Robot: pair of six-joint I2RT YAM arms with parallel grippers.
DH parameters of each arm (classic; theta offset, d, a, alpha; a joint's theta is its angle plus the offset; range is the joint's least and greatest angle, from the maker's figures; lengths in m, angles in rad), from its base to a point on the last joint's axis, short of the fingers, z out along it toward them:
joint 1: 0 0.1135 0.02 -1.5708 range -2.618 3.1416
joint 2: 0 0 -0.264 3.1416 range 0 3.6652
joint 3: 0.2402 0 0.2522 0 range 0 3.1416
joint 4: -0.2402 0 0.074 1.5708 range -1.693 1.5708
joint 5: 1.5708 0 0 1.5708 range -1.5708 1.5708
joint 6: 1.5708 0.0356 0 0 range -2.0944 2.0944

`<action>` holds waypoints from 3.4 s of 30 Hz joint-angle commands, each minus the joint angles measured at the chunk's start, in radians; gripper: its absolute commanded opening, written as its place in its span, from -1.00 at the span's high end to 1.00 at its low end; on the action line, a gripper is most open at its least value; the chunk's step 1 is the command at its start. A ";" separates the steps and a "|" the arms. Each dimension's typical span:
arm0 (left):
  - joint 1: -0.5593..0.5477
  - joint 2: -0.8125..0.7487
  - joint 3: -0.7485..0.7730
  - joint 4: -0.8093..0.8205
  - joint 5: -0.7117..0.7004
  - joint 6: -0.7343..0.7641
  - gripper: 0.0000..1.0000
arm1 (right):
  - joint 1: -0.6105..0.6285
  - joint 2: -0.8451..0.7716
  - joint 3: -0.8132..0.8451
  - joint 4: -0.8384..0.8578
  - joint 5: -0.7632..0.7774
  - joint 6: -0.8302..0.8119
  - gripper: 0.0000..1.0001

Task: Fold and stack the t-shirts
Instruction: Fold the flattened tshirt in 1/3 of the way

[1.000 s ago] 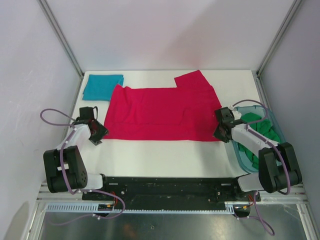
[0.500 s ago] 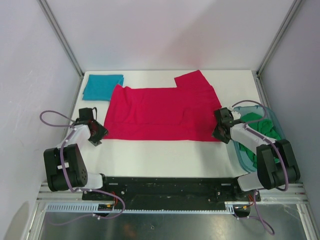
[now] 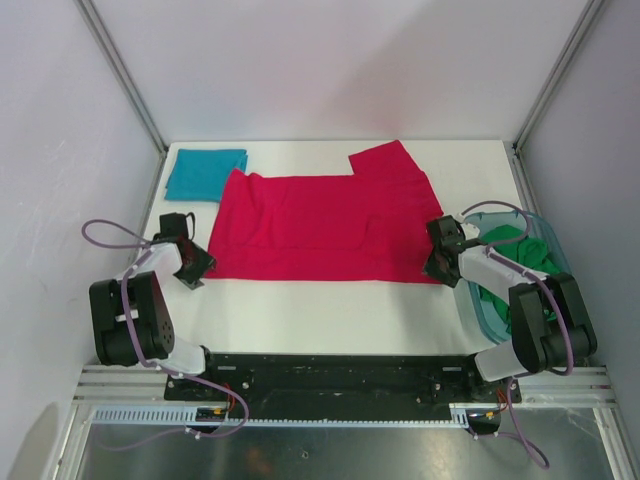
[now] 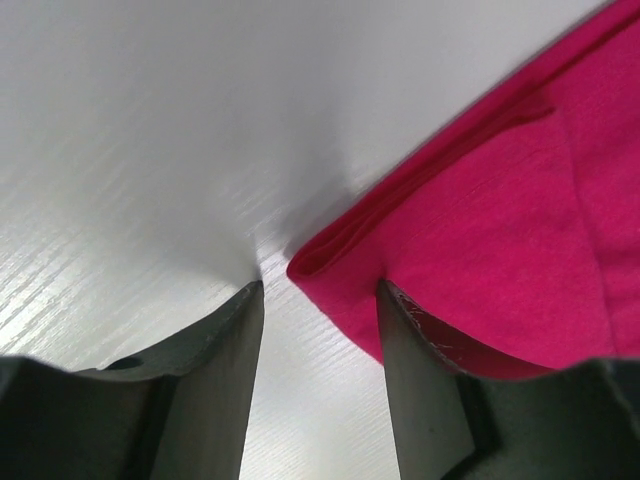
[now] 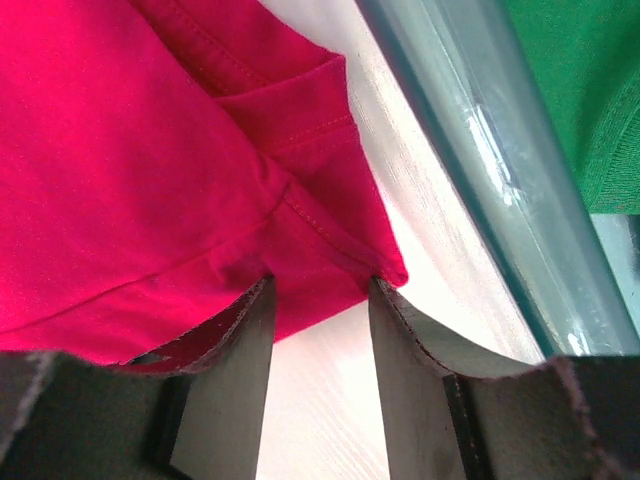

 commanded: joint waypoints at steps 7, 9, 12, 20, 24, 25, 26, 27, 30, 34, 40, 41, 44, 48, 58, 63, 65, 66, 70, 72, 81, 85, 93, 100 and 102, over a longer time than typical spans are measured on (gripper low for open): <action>0.010 0.042 0.023 0.040 -0.051 -0.040 0.09 | -0.014 0.014 -0.006 -0.012 0.032 -0.008 0.05; 0.011 0.048 0.026 0.041 -0.057 -0.036 0.16 | -0.014 0.013 -0.003 -0.018 0.030 -0.003 0.03; 0.009 0.057 0.030 0.044 -0.064 -0.033 0.28 | -0.015 0.009 0.001 -0.032 0.030 0.001 -0.02; -0.004 0.072 0.051 0.048 -0.069 -0.029 0.57 | -0.014 -0.006 0.018 -0.077 0.035 0.017 -0.20; -0.007 0.072 0.060 0.046 -0.070 -0.027 0.84 | -0.011 -0.004 0.022 -0.077 0.029 0.022 -0.19; -0.007 0.069 0.061 0.046 -0.073 -0.027 0.92 | -0.009 -0.002 0.023 -0.073 0.028 0.021 -0.18; -0.007 0.064 0.061 0.045 -0.078 -0.026 0.96 | -0.007 0.003 0.025 -0.071 0.025 0.021 -0.17; -0.007 0.057 0.060 0.046 -0.086 -0.028 0.98 | -0.003 0.008 0.029 -0.072 0.024 0.022 -0.16; -0.007 0.020 0.049 0.041 -0.113 -0.031 1.00 | 0.018 0.021 0.050 -0.081 0.029 0.030 -0.14; -0.008 -0.036 0.025 0.029 -0.143 -0.043 1.00 | 0.043 0.006 0.072 -0.110 0.037 0.040 -0.16; 0.012 -0.113 -0.012 -0.031 -0.227 -0.061 1.00 | 0.065 -0.037 0.081 -0.160 0.037 0.058 -0.19; 0.017 -0.120 -0.014 -0.041 -0.236 -0.060 1.00 | 0.072 -0.039 0.081 -0.167 0.039 0.063 -0.20; 0.025 -0.133 -0.019 -0.058 -0.252 -0.058 1.00 | 0.100 -0.046 0.081 -0.178 0.046 0.080 -0.20; 0.028 -0.131 -0.023 -0.064 -0.250 -0.058 1.00 | 0.129 -0.046 0.078 -0.185 0.062 0.097 -0.21; 0.028 -0.120 -0.019 -0.065 -0.240 -0.050 1.00 | 0.136 0.046 0.055 -0.092 0.151 0.078 -0.12; 0.028 -0.122 -0.027 -0.065 -0.238 -0.048 1.00 | 0.145 0.063 0.050 -0.085 0.163 0.072 0.03; 0.028 -0.124 -0.032 -0.065 -0.239 -0.048 1.00 | 0.146 0.069 0.048 -0.084 0.165 0.072 0.42; 0.028 -0.126 -0.034 -0.065 -0.239 -0.048 1.00 | 0.146 0.068 0.048 -0.087 0.163 0.072 0.69; 0.028 -0.151 -0.047 -0.077 -0.242 -0.056 1.00 | 0.146 0.010 0.048 -0.138 0.151 0.078 0.98; 0.027 -0.167 -0.058 -0.093 -0.244 -0.073 1.00 | 0.143 -0.046 0.047 -0.185 0.126 0.089 1.00; 0.028 -0.282 -0.132 -0.196 -0.239 -0.142 1.00 | 0.128 -0.279 -0.022 -0.408 -0.002 0.210 1.00; 0.035 -0.354 -0.166 -0.242 -0.245 -0.163 1.00 | 0.127 -0.387 -0.075 -0.484 -0.057 0.262 1.00; 0.054 -0.462 -0.188 -0.331 -0.255 -0.214 1.00 | 0.124 -0.531 -0.135 -0.554 -0.133 0.294 1.00; 0.109 -0.503 -0.194 -0.396 -0.228 -0.280 0.82 | 0.102 -0.556 -0.135 -0.600 -0.182 0.310 1.00; 0.114 -0.515 -0.188 -0.404 -0.218 -0.280 0.50 | 0.093 -0.572 -0.134 -0.613 -0.200 0.310 0.97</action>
